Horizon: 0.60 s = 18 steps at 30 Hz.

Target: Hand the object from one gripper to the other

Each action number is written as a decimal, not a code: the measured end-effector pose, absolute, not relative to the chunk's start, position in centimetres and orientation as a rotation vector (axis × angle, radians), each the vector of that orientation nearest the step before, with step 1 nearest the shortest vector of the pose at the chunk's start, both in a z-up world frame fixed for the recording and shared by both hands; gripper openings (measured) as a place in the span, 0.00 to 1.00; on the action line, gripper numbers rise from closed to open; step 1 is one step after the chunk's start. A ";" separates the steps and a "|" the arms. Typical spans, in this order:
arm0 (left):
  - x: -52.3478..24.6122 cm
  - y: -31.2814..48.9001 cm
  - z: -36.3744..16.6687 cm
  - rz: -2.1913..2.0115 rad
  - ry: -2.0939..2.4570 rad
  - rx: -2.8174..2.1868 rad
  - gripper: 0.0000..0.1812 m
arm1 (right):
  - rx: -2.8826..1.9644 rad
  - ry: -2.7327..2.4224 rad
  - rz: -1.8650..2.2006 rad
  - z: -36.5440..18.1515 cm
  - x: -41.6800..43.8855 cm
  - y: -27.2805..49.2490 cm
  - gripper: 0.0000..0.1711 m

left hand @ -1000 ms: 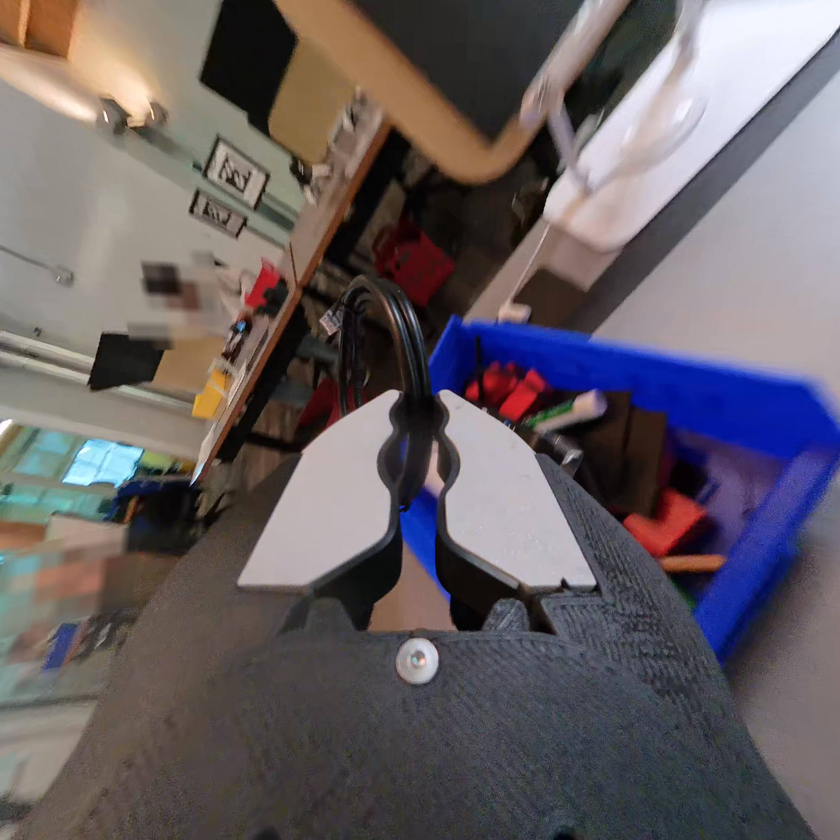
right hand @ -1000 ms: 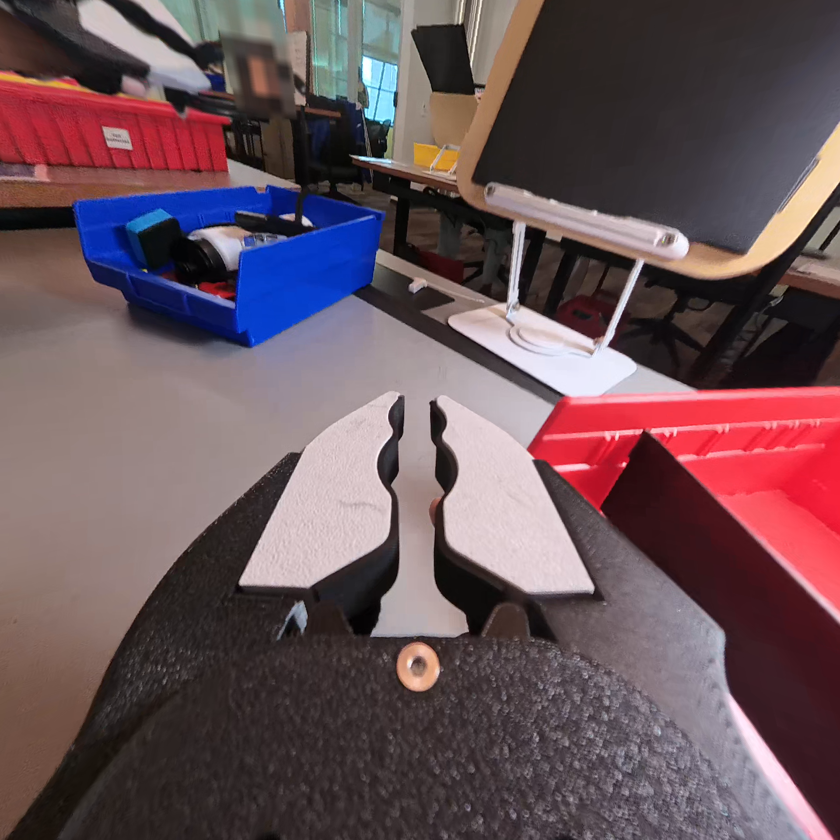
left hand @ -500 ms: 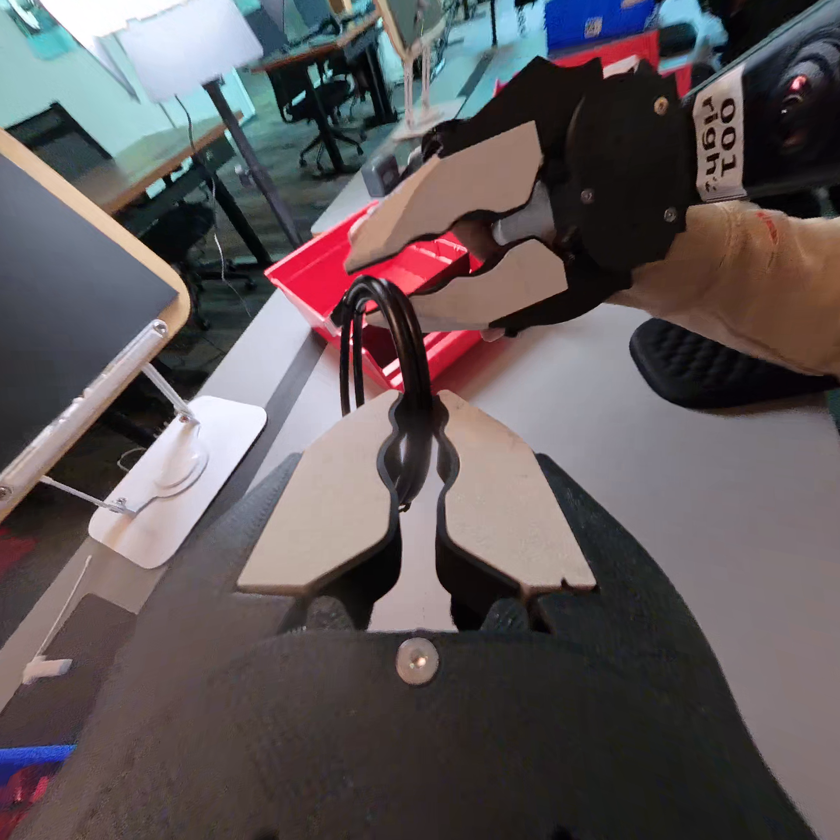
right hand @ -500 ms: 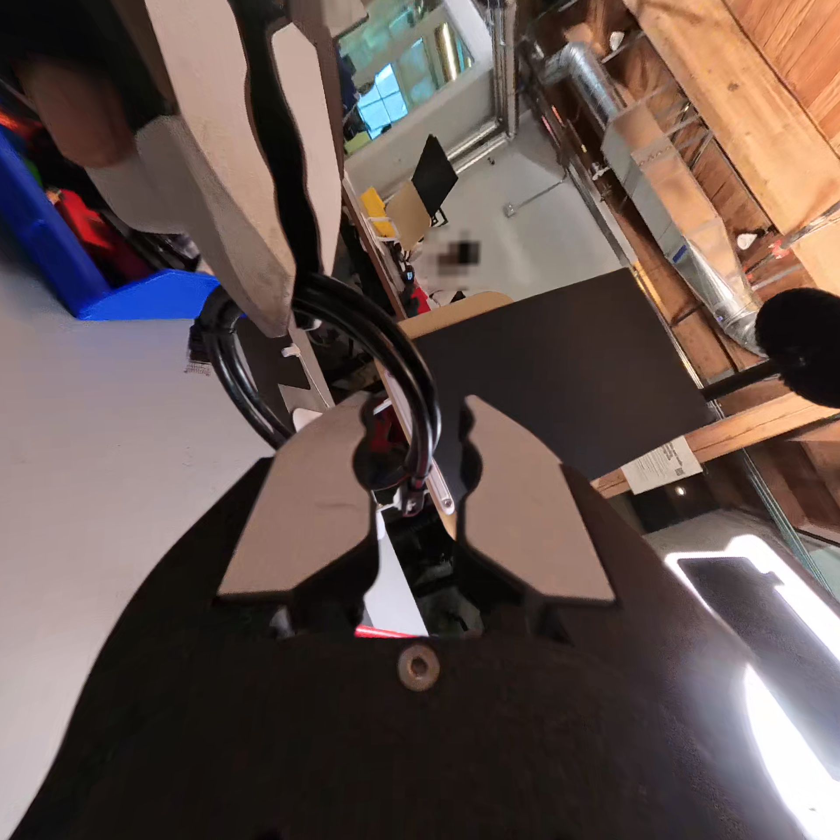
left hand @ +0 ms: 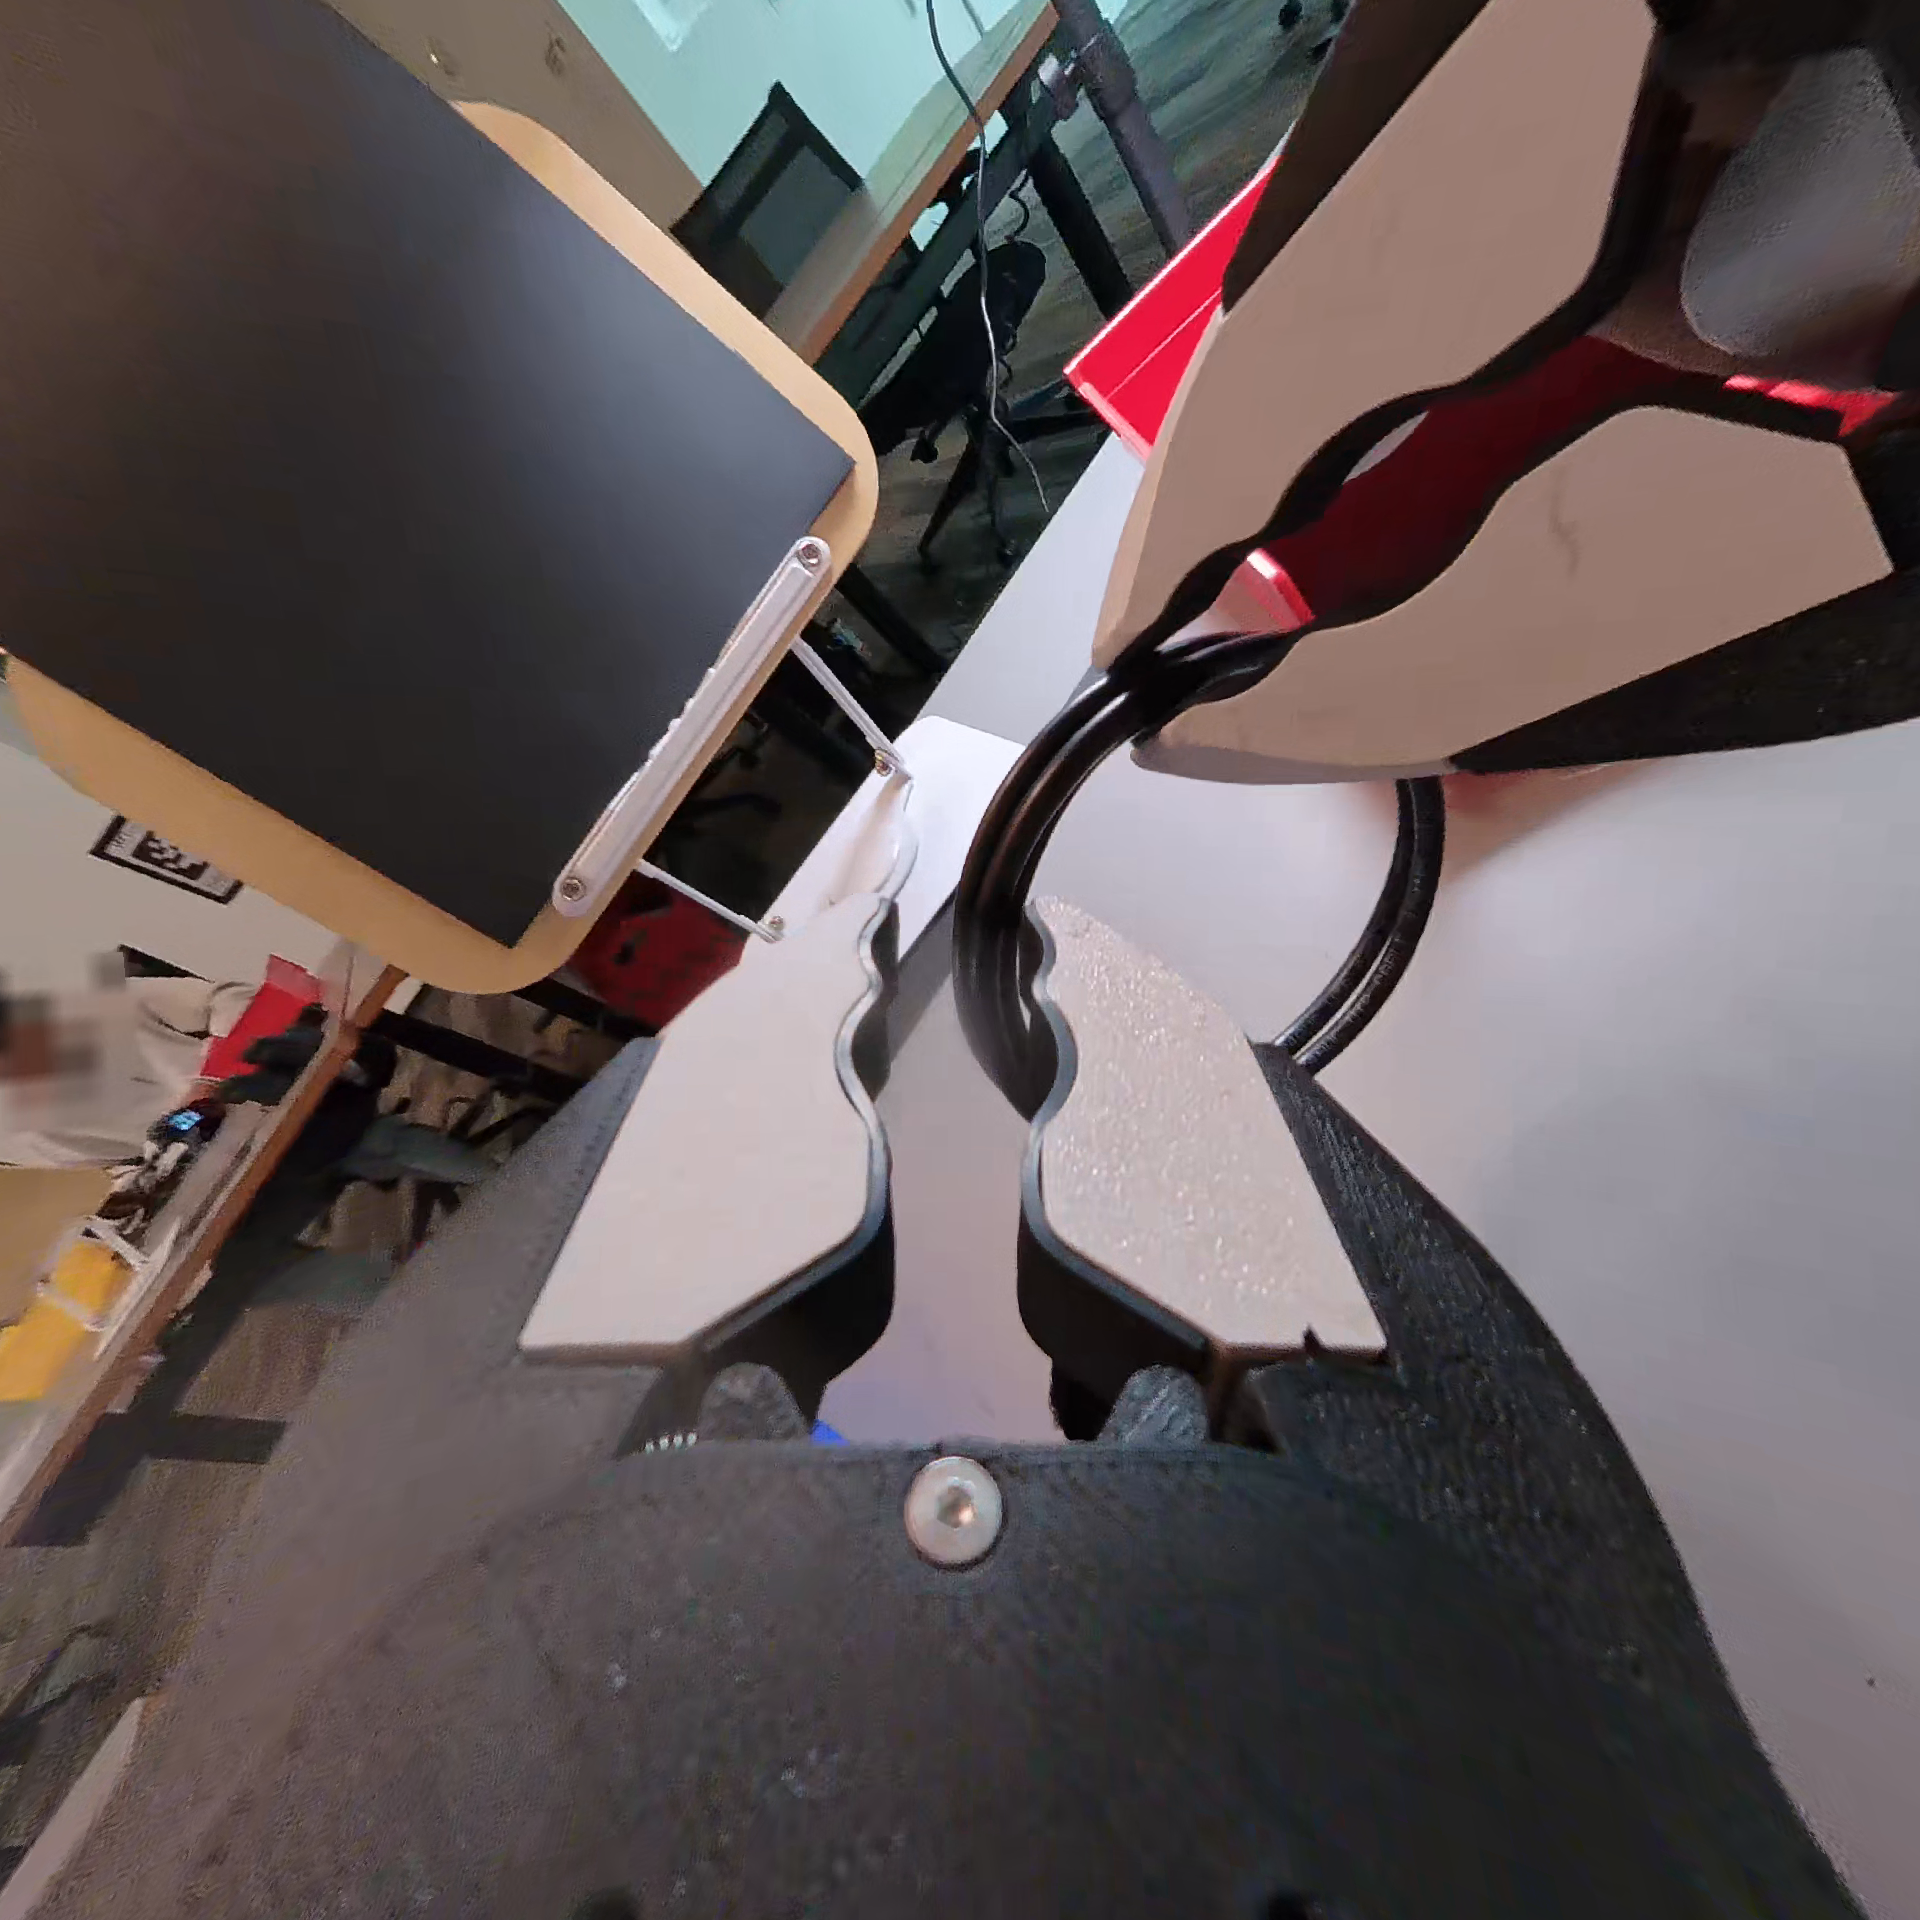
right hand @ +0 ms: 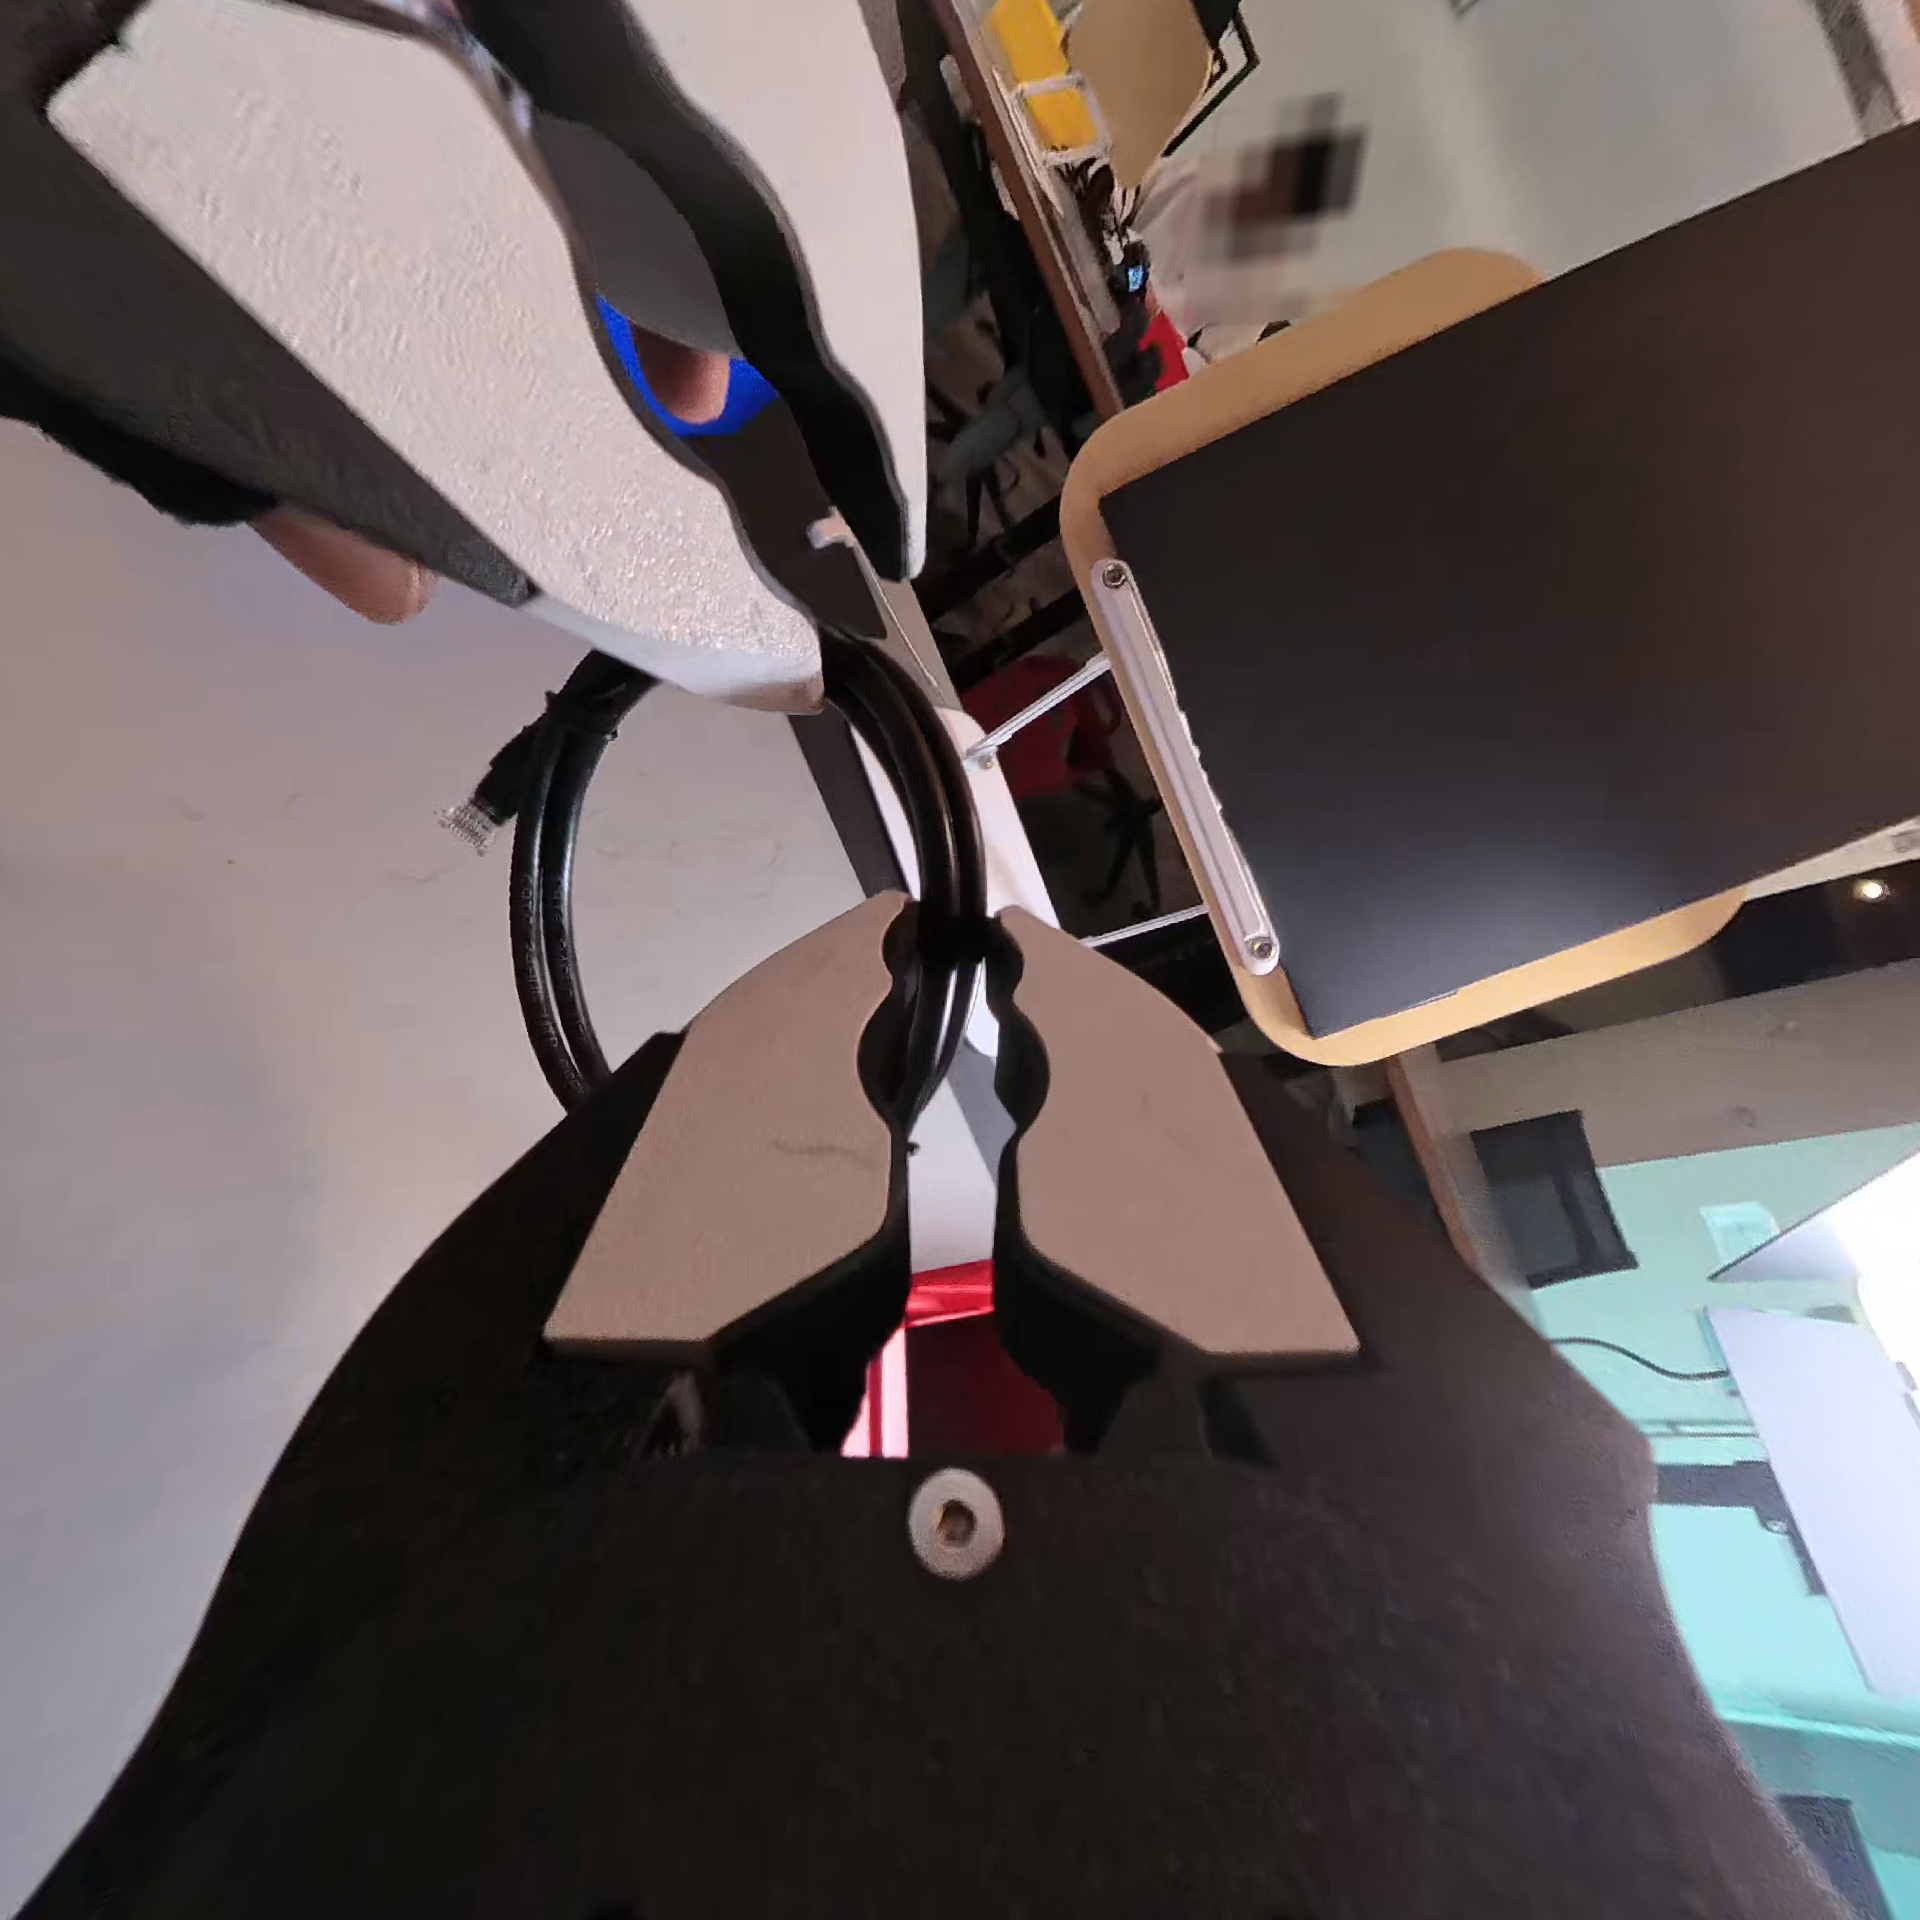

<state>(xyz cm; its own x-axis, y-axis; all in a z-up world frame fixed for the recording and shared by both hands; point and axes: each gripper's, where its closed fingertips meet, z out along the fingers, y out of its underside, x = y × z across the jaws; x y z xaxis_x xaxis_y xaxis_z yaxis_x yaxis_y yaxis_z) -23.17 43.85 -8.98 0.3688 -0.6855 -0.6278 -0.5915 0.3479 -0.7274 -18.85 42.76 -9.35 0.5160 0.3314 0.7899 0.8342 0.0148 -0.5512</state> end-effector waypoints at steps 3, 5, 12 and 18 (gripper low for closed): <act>-22.9 43.7 -9.0 -0.076 1.299 -1.295 0.10 | -1.617 -1.020 -0.469 -9.8 -19.1 42.6 0.07; -22.8 43.6 -9.3 -0.062 1.319 -1.287 0.04 | -1.631 -1.016 -0.450 -10.1 -19.3 42.6 0.07; -23.4 44.2 -8.9 -0.123 1.280 -1.325 0.03 | -1.638 -0.902 -0.318 -9.1 -18.7 42.7 0.11; -24.0 44.9 -8.7 -0.187 1.239 -1.371 0.03 | -1.669 -0.900 -0.322 -10.5 -18.1 43.3 0.06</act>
